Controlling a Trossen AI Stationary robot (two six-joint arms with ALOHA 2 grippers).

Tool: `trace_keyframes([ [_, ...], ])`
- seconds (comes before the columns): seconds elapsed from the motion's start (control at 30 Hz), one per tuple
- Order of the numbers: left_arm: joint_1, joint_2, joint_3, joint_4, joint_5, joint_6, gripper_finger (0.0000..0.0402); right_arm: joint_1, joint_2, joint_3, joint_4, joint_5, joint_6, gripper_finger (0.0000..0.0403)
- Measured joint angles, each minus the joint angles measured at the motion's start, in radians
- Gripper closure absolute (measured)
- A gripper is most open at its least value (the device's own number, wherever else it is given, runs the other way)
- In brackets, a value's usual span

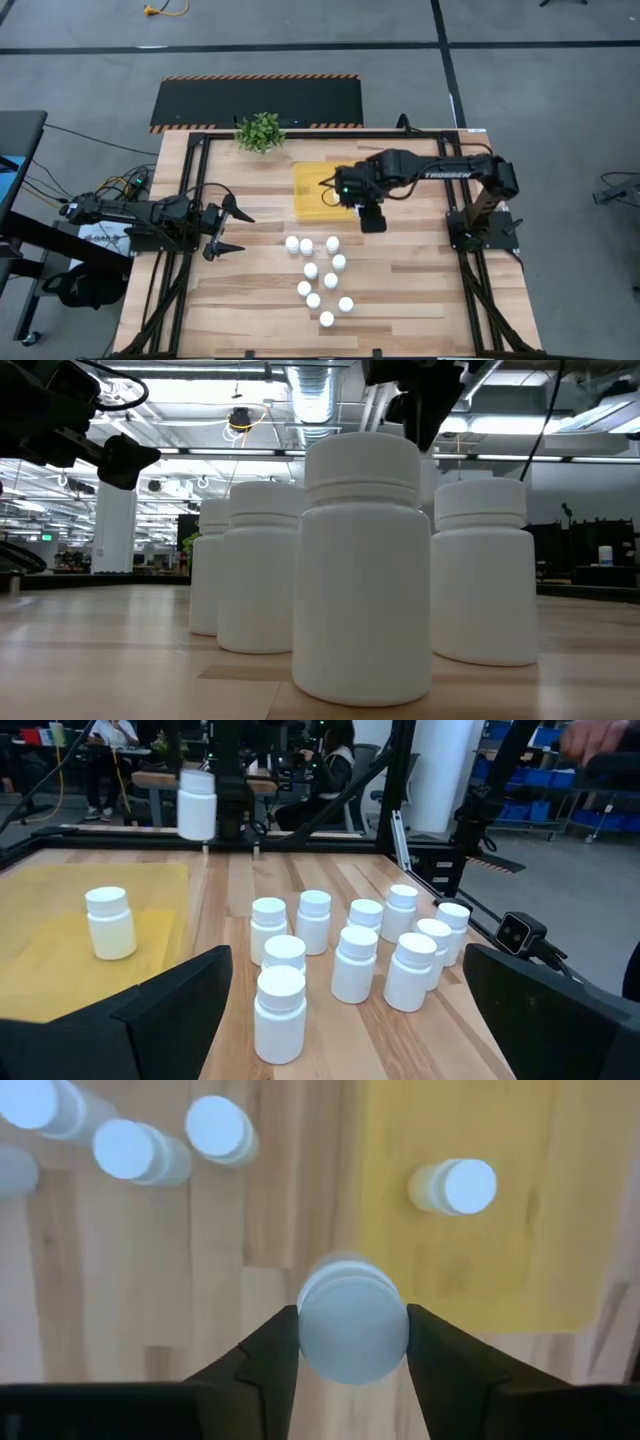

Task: Pick and place pill bottles into a basket
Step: Put the white medicine bottle into the yellow bin

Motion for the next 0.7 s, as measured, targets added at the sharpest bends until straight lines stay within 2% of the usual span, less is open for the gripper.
trace_keyframes([
  [0.27, 0.0, 0.0, 0.0, 0.0, 0.0, 0.0, 0.0015, -0.065, 0.0, 0.0, 0.01, 0.043, -0.082, 0.0228],
  [0.53, 0.0, 0.0, 0.0, 0.0, 0.0, 0.0, 0.0015, -0.131, 0.001, -0.061, 0.084, 0.024, -0.109, 0.025],
  [0.7, 0.0, 0.0, 0.0, 0.0, 0.0, -0.007, 0.0015, -0.165, 0.003, -0.105, 0.137, 0.019, -0.109, 0.0233],
])
